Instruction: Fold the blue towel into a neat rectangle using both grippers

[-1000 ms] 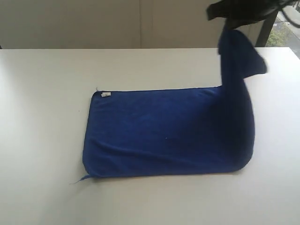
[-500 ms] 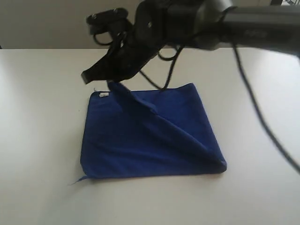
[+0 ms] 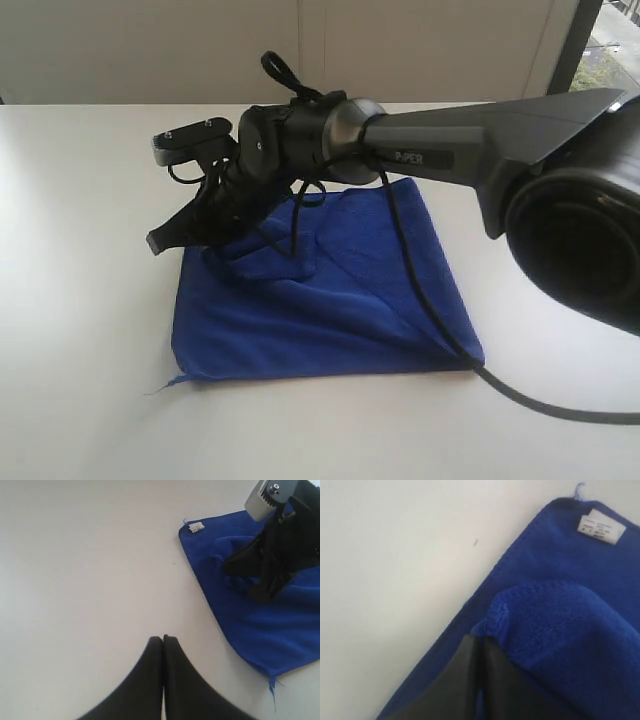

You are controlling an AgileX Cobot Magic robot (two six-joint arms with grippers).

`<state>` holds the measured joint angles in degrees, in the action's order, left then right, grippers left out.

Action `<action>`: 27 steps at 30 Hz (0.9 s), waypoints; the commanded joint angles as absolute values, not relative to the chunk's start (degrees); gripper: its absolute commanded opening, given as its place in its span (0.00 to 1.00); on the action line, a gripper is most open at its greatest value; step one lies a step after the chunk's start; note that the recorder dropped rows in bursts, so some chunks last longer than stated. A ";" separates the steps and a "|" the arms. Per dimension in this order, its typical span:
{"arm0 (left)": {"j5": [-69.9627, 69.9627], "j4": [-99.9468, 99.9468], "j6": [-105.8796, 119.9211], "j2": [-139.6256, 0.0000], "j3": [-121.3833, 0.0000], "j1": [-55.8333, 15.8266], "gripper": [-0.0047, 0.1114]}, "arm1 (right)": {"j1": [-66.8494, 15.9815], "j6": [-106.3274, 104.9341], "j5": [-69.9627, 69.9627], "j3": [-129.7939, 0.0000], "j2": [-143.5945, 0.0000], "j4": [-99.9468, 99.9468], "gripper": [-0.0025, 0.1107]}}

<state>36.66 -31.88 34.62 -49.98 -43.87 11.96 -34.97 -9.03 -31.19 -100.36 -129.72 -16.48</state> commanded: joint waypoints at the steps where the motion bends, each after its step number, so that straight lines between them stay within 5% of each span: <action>1: 36.99 -32.46 34.47 -49.60 -43.59 11.69 0.04 | -35.62 -15.06 -30.94 -100.72 -130.51 -22.80 0.02; 5: 36.99 -32.46 34.47 -49.60 -43.59 11.69 0.04 | -36.78 -17.44 -29.73 -100.72 -130.51 -24.39 0.06; 9: 36.99 -32.46 34.47 -49.60 -43.59 11.69 0.04 | -37.15 -17.65 -28.97 -100.72 -130.64 -24.65 0.47; 11: 36.96 -32.46 34.59 -49.60 -43.59 11.69 0.04 | -37.15 -17.65 -30.60 -101.30 -130.11 -24.33 0.55; 14: 36.96 -32.46 34.59 -49.60 -43.59 11.69 0.04 | -36.01 -17.65 -35.95 -102.58 -126.82 -21.74 0.50; 16: 36.96 -32.46 34.59 -49.60 -43.59 11.69 0.04 | -32.90 -17.65 -40.93 -102.72 -125.56 -17.30 0.27; 19: 36.96 -32.46 34.59 -49.60 -43.59 11.69 0.04 | -28.88 -17.83 -46.16 -102.72 -125.56 -17.17 0.05; 27: 36.96 -32.46 34.59 -49.60 -43.59 11.69 0.04 | -20.49 -42.16 -55.45 -102.72 -125.56 -10.61 0.02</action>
<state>36.66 -31.88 34.62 -49.98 -43.87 11.96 -22.49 -33.50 -51.69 -102.62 -125.82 -13.19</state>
